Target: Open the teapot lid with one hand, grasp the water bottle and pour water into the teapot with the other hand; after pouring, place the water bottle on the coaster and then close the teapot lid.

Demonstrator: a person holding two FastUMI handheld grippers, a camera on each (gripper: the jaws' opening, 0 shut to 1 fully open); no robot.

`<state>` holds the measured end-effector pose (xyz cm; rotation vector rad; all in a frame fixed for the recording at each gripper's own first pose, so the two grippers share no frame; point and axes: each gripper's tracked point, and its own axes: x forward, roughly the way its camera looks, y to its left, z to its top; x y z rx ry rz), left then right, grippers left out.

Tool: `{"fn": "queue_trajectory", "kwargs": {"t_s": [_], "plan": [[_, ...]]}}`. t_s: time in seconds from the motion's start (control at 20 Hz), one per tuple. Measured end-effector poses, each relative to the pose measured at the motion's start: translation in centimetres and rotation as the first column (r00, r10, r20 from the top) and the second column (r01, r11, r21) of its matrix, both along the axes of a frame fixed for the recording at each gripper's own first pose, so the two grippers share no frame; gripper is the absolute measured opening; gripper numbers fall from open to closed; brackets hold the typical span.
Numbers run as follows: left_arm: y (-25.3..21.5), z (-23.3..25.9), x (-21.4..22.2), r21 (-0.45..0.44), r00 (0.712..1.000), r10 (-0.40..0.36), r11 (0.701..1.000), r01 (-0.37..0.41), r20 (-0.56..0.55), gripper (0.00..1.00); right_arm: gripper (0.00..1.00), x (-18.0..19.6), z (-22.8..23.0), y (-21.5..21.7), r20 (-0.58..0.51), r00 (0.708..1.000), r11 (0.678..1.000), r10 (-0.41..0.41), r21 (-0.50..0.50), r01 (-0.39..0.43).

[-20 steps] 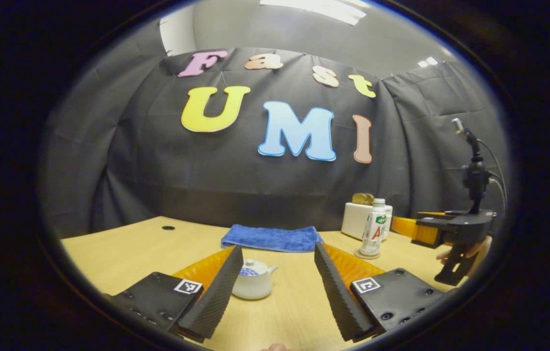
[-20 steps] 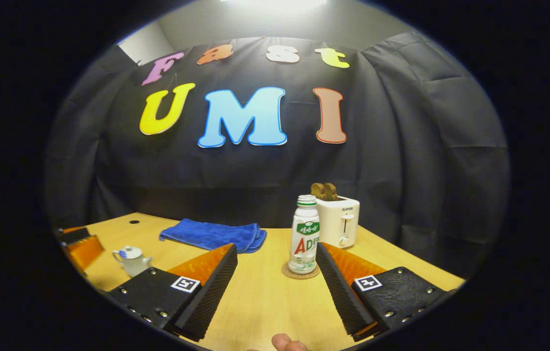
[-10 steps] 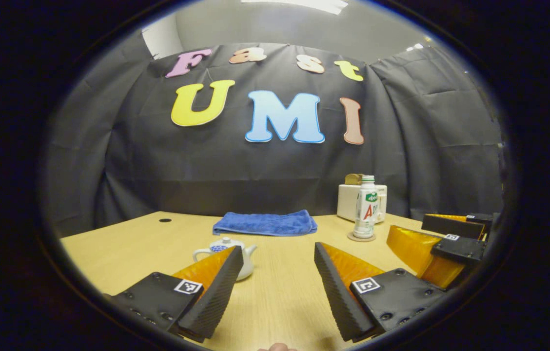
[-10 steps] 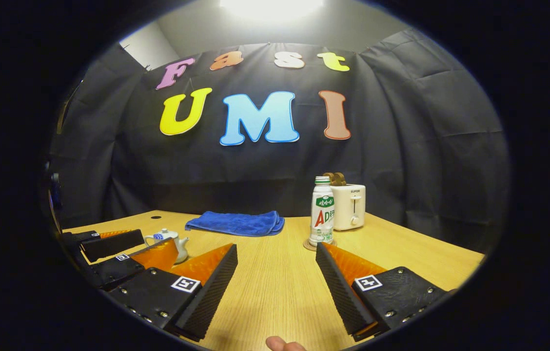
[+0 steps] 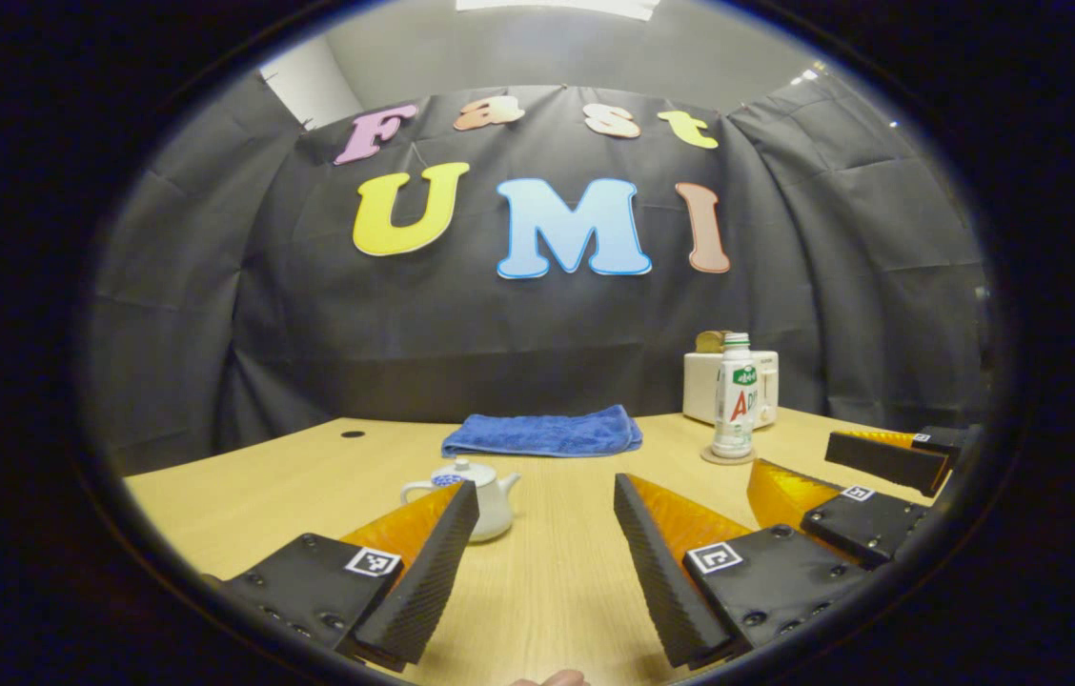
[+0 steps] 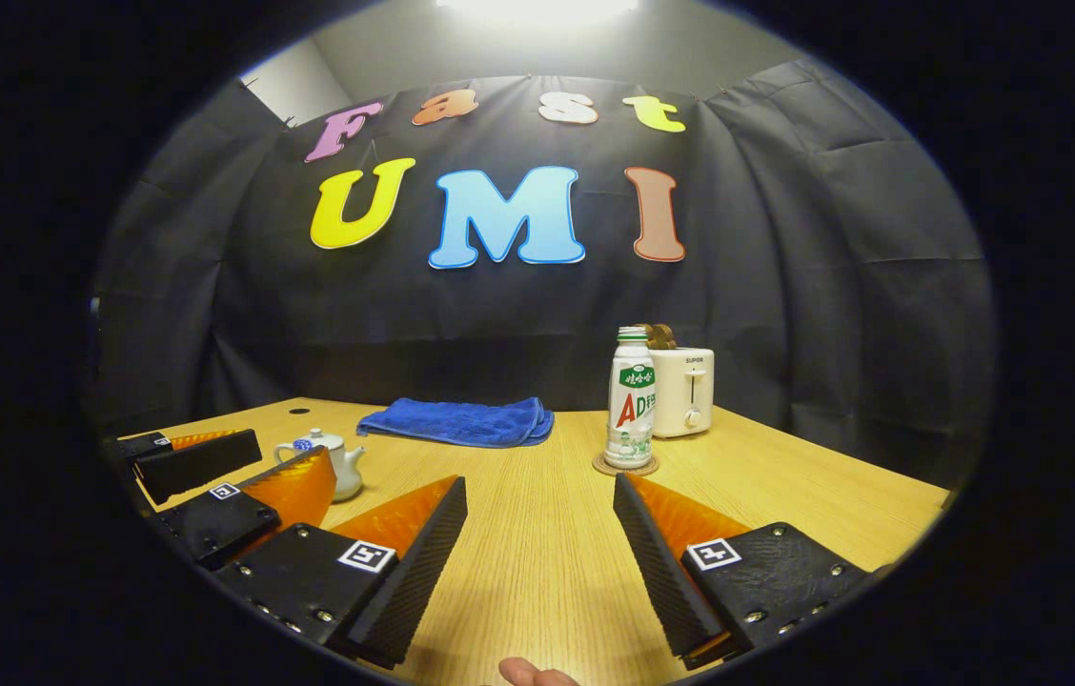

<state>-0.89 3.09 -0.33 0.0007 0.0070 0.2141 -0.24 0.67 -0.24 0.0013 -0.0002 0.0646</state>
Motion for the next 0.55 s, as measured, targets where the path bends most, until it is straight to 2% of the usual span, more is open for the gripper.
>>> {"fn": "queue_trajectory", "kwargs": {"t_s": [0.15,0.3,0.45,0.55], "plan": [[-0.2,-0.2,0.1,0.000,1.000,-0.007,1.000,0.007,-0.002,0.99,0.95,0.0,0.1,0.1,-0.003,1.000,1.000,0.013,-0.001,-0.013],[-1.9,0.0,0.5,-0.001,0.995,-0.104,0.995,0.104,0.001,0.99,0.95,-0.1,0.0,0.8,0.000,0.999,0.999,0.049,-0.001,-0.049],[-2.7,0.1,0.4,-0.003,0.984,-0.181,0.984,0.181,0.006,0.99,0.95,0.1,0.1,-0.5,-0.002,1.000,1.000,-0.007,0.000,0.007],[-2.8,0.0,0.3,-0.003,0.982,-0.191,0.982,0.191,0.007,0.99,0.95,0.0,0.0,-0.3,-0.003,1.000,1.000,-0.017,0.001,0.017]]}}
